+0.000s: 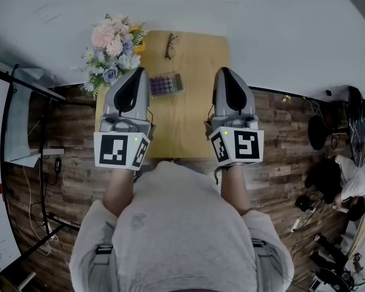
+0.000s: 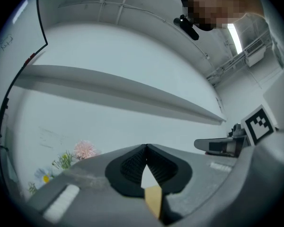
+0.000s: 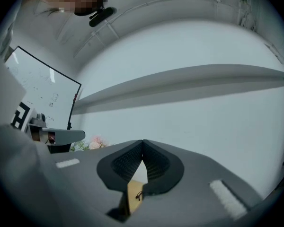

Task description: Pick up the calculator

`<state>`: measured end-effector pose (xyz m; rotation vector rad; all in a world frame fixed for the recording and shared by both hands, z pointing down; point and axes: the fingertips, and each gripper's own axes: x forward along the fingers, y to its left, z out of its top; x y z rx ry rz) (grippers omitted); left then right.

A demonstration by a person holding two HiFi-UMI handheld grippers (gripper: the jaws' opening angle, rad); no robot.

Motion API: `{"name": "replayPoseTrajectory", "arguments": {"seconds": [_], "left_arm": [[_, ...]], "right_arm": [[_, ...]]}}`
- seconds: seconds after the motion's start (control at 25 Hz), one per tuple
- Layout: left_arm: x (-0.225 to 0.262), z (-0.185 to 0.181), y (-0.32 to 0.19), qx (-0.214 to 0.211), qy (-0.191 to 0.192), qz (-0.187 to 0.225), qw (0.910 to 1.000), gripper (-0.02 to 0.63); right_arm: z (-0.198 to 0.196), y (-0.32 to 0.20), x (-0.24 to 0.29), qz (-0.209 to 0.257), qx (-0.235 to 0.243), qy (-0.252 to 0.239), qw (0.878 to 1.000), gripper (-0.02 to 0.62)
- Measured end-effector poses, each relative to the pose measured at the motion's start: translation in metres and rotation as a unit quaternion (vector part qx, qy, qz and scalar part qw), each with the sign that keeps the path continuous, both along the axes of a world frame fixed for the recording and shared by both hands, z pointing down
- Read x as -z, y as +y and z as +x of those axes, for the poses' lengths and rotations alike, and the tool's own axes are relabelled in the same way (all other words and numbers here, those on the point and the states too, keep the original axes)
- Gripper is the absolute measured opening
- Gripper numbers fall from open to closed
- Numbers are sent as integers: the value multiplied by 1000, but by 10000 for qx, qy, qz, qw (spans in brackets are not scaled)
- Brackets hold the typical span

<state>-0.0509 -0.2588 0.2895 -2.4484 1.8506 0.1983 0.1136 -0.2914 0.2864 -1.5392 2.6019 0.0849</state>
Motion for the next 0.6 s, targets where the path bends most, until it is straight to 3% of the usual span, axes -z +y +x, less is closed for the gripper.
{"name": "replayPoseTrajectory", "arguments": {"seconds": [0.32,0.6], "left_arm": [[-58,4,-18,-59,113,-790,9968,6],[-125,-9,-31,164,268,-1724,9845,5]], "right_arm": [[-31,-29,-49,-751,496,171,9958,2],[-53,-49,-118,-1749,827,450,9801,2]]}}
